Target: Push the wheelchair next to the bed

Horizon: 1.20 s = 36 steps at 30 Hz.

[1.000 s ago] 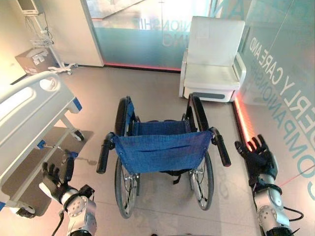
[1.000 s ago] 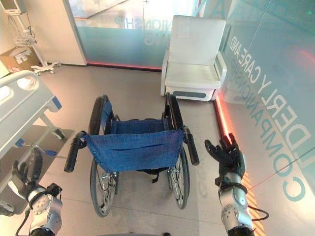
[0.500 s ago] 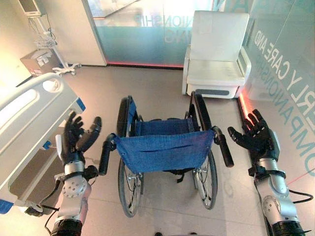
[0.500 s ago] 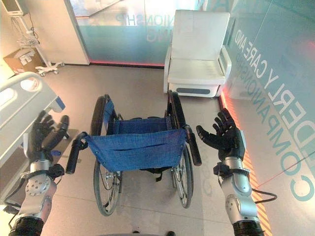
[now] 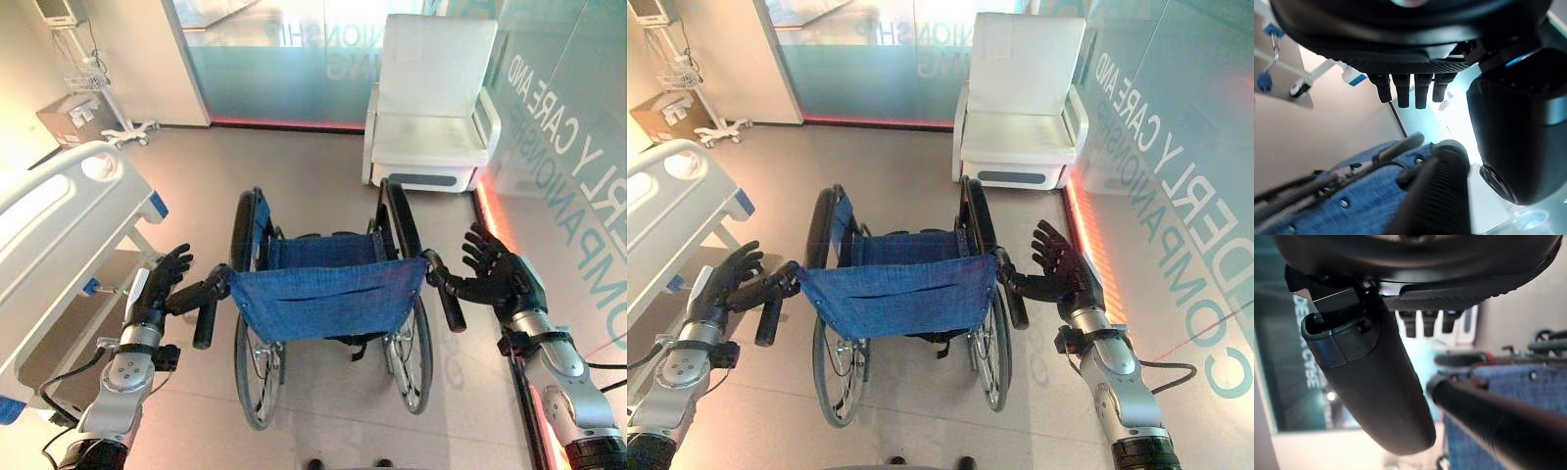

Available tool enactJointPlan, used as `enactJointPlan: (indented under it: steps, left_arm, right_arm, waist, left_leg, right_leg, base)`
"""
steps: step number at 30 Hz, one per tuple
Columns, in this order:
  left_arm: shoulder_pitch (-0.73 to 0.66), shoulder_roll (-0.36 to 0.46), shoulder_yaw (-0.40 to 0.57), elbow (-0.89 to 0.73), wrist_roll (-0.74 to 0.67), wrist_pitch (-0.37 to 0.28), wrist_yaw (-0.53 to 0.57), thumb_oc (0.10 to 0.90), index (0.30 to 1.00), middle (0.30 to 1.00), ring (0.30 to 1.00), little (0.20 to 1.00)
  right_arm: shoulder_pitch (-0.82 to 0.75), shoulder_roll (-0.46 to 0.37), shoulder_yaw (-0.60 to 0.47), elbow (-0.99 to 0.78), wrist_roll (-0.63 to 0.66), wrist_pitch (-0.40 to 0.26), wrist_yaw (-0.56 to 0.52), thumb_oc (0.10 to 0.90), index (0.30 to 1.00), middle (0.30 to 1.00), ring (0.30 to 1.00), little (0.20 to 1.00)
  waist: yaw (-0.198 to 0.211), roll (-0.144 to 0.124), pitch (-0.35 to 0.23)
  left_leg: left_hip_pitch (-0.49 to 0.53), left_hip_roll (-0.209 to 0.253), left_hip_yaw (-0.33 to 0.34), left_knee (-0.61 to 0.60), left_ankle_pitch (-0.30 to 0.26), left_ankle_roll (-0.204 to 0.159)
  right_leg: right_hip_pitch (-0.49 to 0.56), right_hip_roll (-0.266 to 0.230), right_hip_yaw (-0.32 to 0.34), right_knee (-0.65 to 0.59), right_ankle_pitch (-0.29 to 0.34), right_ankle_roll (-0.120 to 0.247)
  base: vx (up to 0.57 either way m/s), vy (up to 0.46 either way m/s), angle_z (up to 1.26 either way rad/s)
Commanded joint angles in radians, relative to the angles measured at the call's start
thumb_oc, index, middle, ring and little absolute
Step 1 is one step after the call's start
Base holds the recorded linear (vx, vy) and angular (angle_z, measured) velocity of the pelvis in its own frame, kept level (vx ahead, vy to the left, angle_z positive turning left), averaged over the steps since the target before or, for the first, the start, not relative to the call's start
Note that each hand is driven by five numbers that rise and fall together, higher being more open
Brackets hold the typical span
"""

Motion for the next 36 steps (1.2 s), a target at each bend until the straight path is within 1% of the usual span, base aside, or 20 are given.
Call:
enactJointPlan:
  steps: [1, 3, 6, 9, 12, 14, 15, 17, 18, 19, 21, 22, 23, 24, 28, 30, 33, 36]
  left_arm:
    - [-0.066, 0.131, 0.04, -0.078, 0.055, -0.029, 0.024, 0.8, 0.9, 0.9, 0.9, 0.9]
    - [-0.058, 0.136, 0.044, -0.083, 0.069, -0.023, 0.019, 0.8, 0.9, 0.9, 0.9, 0.9]
    - [-0.044, 0.149, 0.043, -0.095, 0.103, 0.007, -0.002, 0.8, 0.9, 0.9, 0.9, 0.9]
    - [-0.035, 0.157, 0.04, -0.11, 0.114, 0.033, -0.045, 0.8, 0.9, 0.9, 0.9, 0.9]
    - [-0.023, 0.171, 0.035, -0.128, 0.127, 0.068, -0.093, 0.8, 0.9, 0.9, 0.9, 0.9]
    - [-0.017, 0.177, 0.035, -0.13, 0.137, 0.076, -0.106, 0.8, 0.9, 0.9, 0.9, 0.9]
    - [-0.01, 0.19, 0.032, -0.134, 0.156, 0.096, -0.123, 0.8, 0.9, 0.9, 0.9, 0.9]
    - [-0.002, 0.208, 0.031, -0.135, 0.179, 0.11, -0.134, 0.8, 0.9, 0.9, 0.9, 0.9]
    - [-0.001, 0.211, 0.032, -0.136, 0.18, 0.114, -0.137, 0.8, 0.9, 0.9, 0.9, 0.9]
    - [0.004, 0.233, 0.029, -0.141, 0.171, 0.129, -0.149, 0.8, 0.9, 0.9, 0.9, 0.9]
    - [0.006, 0.242, 0.03, -0.147, 0.167, 0.139, -0.157, 0.8, 0.9, 0.9, 0.9, 0.9]
    - [0.008, 0.256, 0.029, -0.165, 0.179, 0.163, -0.172, 0.8, 0.9, 0.9, 0.9, 0.9]
    - [0.008, 0.258, 0.028, -0.167, 0.179, 0.165, -0.173, 0.8, 0.9, 0.9, 0.9, 0.9]
    - [0.0, 0.275, 0.014, -0.177, 0.193, 0.183, -0.179, 0.8, 0.9, 0.9, 0.9, 0.9]
    - [-0.025, 0.299, -0.011, -0.188, 0.194, 0.216, -0.201, 0.8, 0.9, 0.9, 0.9, 0.9]
    - [-0.037, 0.314, -0.024, -0.197, 0.218, 0.251, -0.227, 0.8, 0.9, 0.9, 0.9, 0.9]
    - [-0.038, 0.335, -0.027, -0.202, 0.216, 0.27, -0.252, 0.8, 0.9, 0.9, 0.9, 0.9]
    - [-0.037, 0.348, -0.03, -0.212, 0.214, 0.308, -0.287, 0.8, 0.9, 0.9, 0.9, 0.9]
  right_arm:
    - [-0.064, -0.082, -0.001, -0.13, 0.013, -0.071, 0.034, 0.8, 0.9, 0.9, 0.9, 0.9]
    - [-0.062, -0.084, -0.003, -0.143, 0.029, -0.072, 0.037, 0.8, 0.9, 0.9, 0.9, 0.9]
    - [-0.062, -0.081, -0.009, -0.176, 0.049, -0.072, 0.043, 0.8, 0.9, 0.9, 0.9, 0.9]
    - [-0.059, -0.084, -0.008, -0.202, 0.053, -0.064, 0.049, 0.8, 0.9, 0.9, 0.9, 0.9]
    - [-0.051, -0.092, -0.009, -0.224, 0.036, -0.048, 0.052, 0.8, 0.9, 0.9, 0.9, 0.9]
    - [-0.045, -0.096, -0.011, -0.23, 0.015, -0.038, 0.051, 0.8, 0.9, 0.9, 0.9, 0.9]
    - [-0.038, -0.107, -0.011, -0.23, -0.016, -0.024, 0.051, 0.8, 0.9, 0.9, 0.9, 0.9]
    - [-0.032, -0.124, -0.009, -0.224, -0.048, 0.004, 0.056, 0.8, 0.9, 0.9, 0.9, 0.9]
    - [-0.031, -0.127, -0.009, -0.223, -0.052, 0.018, 0.059, 0.8, 0.9, 0.9, 0.9, 0.9]
    - [-0.025, -0.15, 0.001, -0.214, -0.068, 0.045, 0.062, 0.8, 0.9, 0.9, 0.9, 0.9]
    - [-0.021, -0.162, 0.003, -0.208, -0.078, 0.066, 0.07, 0.8, 0.9, 0.9, 0.9, 0.9]
    - [-0.017, -0.182, 0.01, -0.196, -0.098, 0.094, 0.082, 0.8, 0.9, 0.9, 0.9, 0.9]
    - [-0.017, -0.183, 0.011, -0.193, -0.099, 0.094, 0.083, 0.8, 0.9, 0.9, 0.9, 0.9]
    - [-0.024, -0.201, 0.03, -0.172, -0.116, 0.113, 0.086, 0.8, 0.9, 0.9, 0.9, 0.9]
    - [-0.045, -0.231, 0.06, -0.143, -0.153, 0.153, 0.086, 0.8, 0.9, 0.9, 0.9, 0.9]
    - [-0.056, -0.246, 0.079, -0.128, -0.189, 0.181, 0.083, 0.8, 0.9, 0.9, 0.9, 0.9]
    - [-0.067, -0.265, 0.094, -0.119, -0.203, 0.207, 0.079, 0.8, 0.9, 0.9, 0.9, 0.9]
    - [-0.075, -0.277, 0.109, -0.107, -0.21, 0.234, 0.086, 0.8, 0.9, 0.9, 0.9, 0.9]
  waist:
    - [-0.013, -0.025, -0.04]
    - [-0.012, -0.025, -0.039]
    - [-0.012, -0.024, -0.037]
    - [-0.012, -0.024, -0.036]
    - [-0.013, -0.023, -0.037]
    - [-0.014, -0.022, -0.036]
    - [-0.016, -0.021, -0.034]
    - [-0.016, -0.021, -0.032]
    - [-0.017, -0.021, -0.031]
    - [-0.017, -0.021, -0.031]
    - [-0.018, -0.022, -0.03]
    - [-0.016, -0.023, -0.03]
    - [-0.016, -0.023, -0.03]
    - [-0.014, -0.024, -0.028]
    - [-0.008, -0.026, -0.026]
    - [-0.004, -0.025, -0.024]
    - [-0.001, -0.025, -0.023]
    - [0.004, -0.024, -0.021]
  left_leg:
    - [-0.006, -0.026, 0.008, 0.01, -0.035, -0.01]
    - [-0.007, -0.026, 0.008, 0.01, -0.034, -0.011]
    - [-0.008, -0.026, 0.009, 0.01, -0.035, -0.01]
    - [-0.01, -0.026, 0.01, 0.01, -0.034, -0.01]
    - [-0.012, -0.026, 0.013, 0.01, -0.034, -0.01]
    - [-0.014, -0.026, 0.014, 0.01, -0.033, -0.01]
    - [-0.015, -0.026, 0.016, 0.01, -0.032, -0.01]
    - [-0.016, -0.026, 0.017, 0.01, -0.031, -0.01]
    - [-0.016, -0.026, 0.017, 0.01, -0.031, -0.01]
    - [-0.017, -0.027, 0.017, 0.01, -0.03, -0.01]
    - [-0.018, -0.027, 0.018, 0.01, -0.03, -0.01]
    - [-0.019, -0.027, 0.018, 0.01, -0.028, -0.01]
    - [-0.019, -0.028, 0.018, 0.01, -0.028, -0.01]
    - [-0.02, -0.028, 0.017, 0.01, -0.027, -0.01]
    - [-0.022, -0.03, 0.013, 0.01, -0.025, -0.011]
    - [-0.023, -0.031, 0.011, 0.01, -0.024, -0.01]
    - [-0.024, -0.032, 0.008, 0.01, -0.023, -0.011]
    - [-0.023, -0.033, 0.007, 0.01, -0.023, -0.01]
  right_leg:
    - [0.033, -0.047, 0.001, 0.006, -0.006, 0.044]
    - [0.032, -0.047, 0.001, 0.006, -0.005, 0.045]
    - [0.03, -0.047, 0.003, 0.006, -0.004, 0.047]
    - [0.028, -0.047, 0.006, 0.006, -0.003, 0.049]
    - [0.024, -0.048, 0.006, 0.006, -0.001, 0.052]
    - [0.023, -0.048, 0.007, 0.006, -0.001, 0.053]
    - [0.021, -0.048, 0.008, 0.006, 0.0, 0.055]
    - [0.019, -0.049, 0.008, 0.006, 0.002, 0.056]
    - [0.019, -0.049, 0.008, 0.006, 0.003, 0.057]
    - [0.017, -0.049, 0.007, 0.006, 0.003, 0.058]
    - [0.016, -0.049, 0.007, 0.006, 0.004, 0.059]
    - [0.016, -0.05, 0.005, 0.006, 0.005, 0.06]
    - [0.016, -0.05, 0.005, 0.006, 0.005, 0.06]
    - [0.016, -0.051, 0.002, 0.006, 0.006, 0.061]
    - [0.016, -0.053, -0.003, 0.006, 0.007, 0.063]
    - [0.016, -0.054, -0.007, 0.006, 0.008, 0.064]
    - [0.016, -0.054, -0.008, 0.006, 0.009, 0.065]
    - [0.019, -0.055, -0.012, 0.006, 0.008, 0.065]
  base:
    - [0.0, 0.0, 0.0]
    - [0.0, 0.0, 0.0]
    - [0.0, 0.0, 0.0]
    - [0.0, 0.0, 0.0]
    - [0.0, 0.0, 0.0]
    - [0.0, 0.0, 0.0]
    - [0.0, 0.0, 0.0]
    - [0.0, 0.0, 0.0]
    - [0.0, 0.0, 0.0]
    - [0.0, 0.0, 0.0]
    - [0.0, 0.0, 0.0]
    - [0.0, 0.0, 0.0]
    - [0.0, 0.0, 0.0]
    - [0.0, 0.0, 0.0]
    - [0.0, 0.0, 0.0]
    - [0.0, 0.0, 0.0]
    - [0.0, 0.0, 0.0]
    - [0.0, 0.0, 0.0]
